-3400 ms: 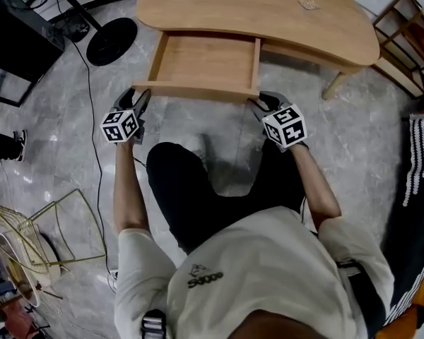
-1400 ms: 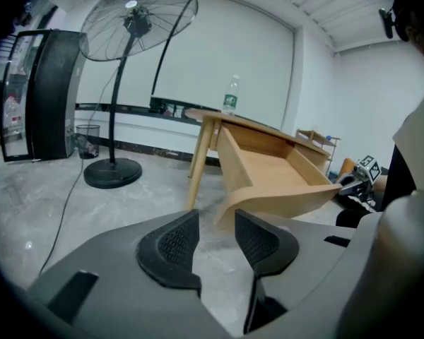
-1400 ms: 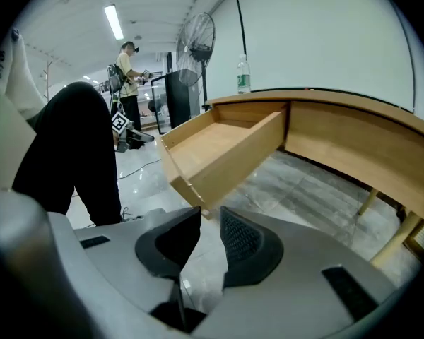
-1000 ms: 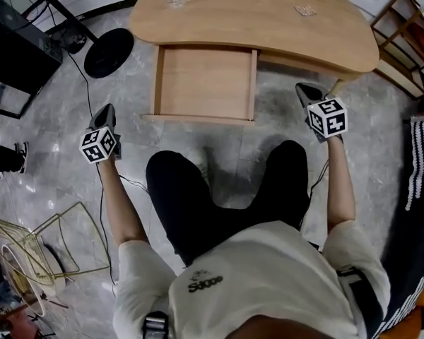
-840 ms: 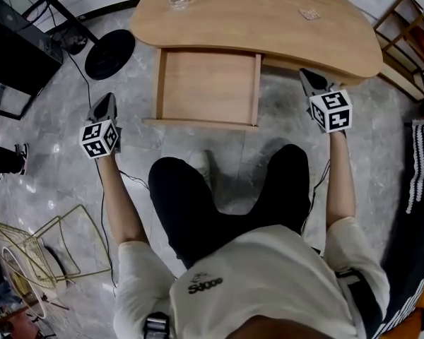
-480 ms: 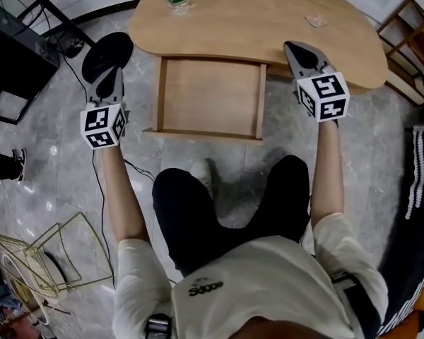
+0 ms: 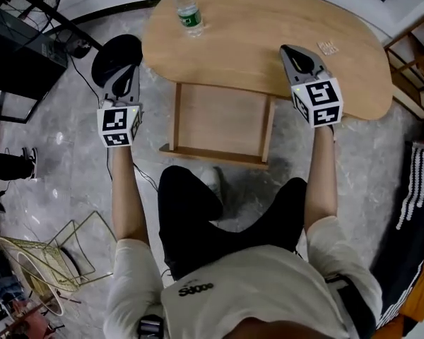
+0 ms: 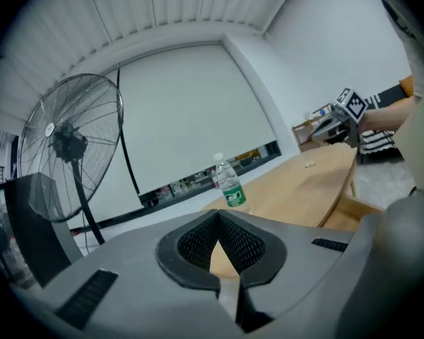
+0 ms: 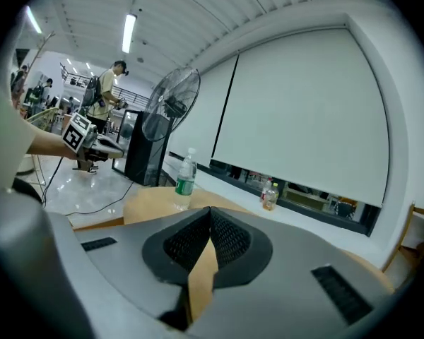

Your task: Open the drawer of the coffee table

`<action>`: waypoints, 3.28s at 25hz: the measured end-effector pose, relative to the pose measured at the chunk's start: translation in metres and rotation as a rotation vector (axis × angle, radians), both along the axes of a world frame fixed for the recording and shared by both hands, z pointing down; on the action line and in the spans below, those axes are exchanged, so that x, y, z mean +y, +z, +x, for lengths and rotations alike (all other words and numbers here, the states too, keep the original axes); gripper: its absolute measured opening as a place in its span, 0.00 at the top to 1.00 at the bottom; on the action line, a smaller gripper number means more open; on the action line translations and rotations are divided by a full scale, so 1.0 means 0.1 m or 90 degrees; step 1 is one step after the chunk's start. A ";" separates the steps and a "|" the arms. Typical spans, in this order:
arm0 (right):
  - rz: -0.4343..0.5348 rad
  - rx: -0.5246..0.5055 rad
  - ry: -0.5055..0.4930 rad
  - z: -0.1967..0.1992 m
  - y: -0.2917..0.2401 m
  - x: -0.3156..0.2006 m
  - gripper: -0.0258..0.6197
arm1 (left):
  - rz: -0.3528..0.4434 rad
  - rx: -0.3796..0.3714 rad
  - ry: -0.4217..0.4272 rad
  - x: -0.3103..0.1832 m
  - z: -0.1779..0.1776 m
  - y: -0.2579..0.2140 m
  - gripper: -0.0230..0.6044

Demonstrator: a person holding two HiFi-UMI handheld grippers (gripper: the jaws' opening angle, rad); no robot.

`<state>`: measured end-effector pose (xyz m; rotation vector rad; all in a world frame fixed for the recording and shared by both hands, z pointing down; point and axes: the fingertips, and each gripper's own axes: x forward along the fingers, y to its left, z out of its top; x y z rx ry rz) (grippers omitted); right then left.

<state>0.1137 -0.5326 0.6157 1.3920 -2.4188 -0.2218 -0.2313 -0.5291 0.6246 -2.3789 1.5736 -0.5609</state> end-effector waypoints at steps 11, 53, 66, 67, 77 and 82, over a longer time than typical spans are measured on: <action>-0.004 0.028 -0.013 -0.11 -2.35 -0.24 0.95 | 0.010 0.005 -0.013 -0.28 -0.11 -2.38 0.93; 0.072 0.023 -0.087 0.41 -6.07 3.33 0.95 | 0.040 0.041 0.001 3.45 1.04 -6.03 0.93; 0.094 0.004 -0.095 -0.29 -6.31 3.76 0.95 | 0.073 0.013 -0.023 4.04 0.35 -6.28 0.93; 0.095 0.000 -0.096 -0.41 -6.34 3.81 0.95 | 0.074 0.011 -0.021 4.08 0.25 -6.29 0.93; 0.094 0.016 -0.096 -1.40 -6.28 4.13 0.95 | 0.095 0.014 -0.019 4.39 -0.57 -6.34 0.93; 0.094 0.019 -0.101 -1.80 -6.28 4.22 0.95 | 0.092 0.014 -0.023 4.50 -0.93 -6.31 0.93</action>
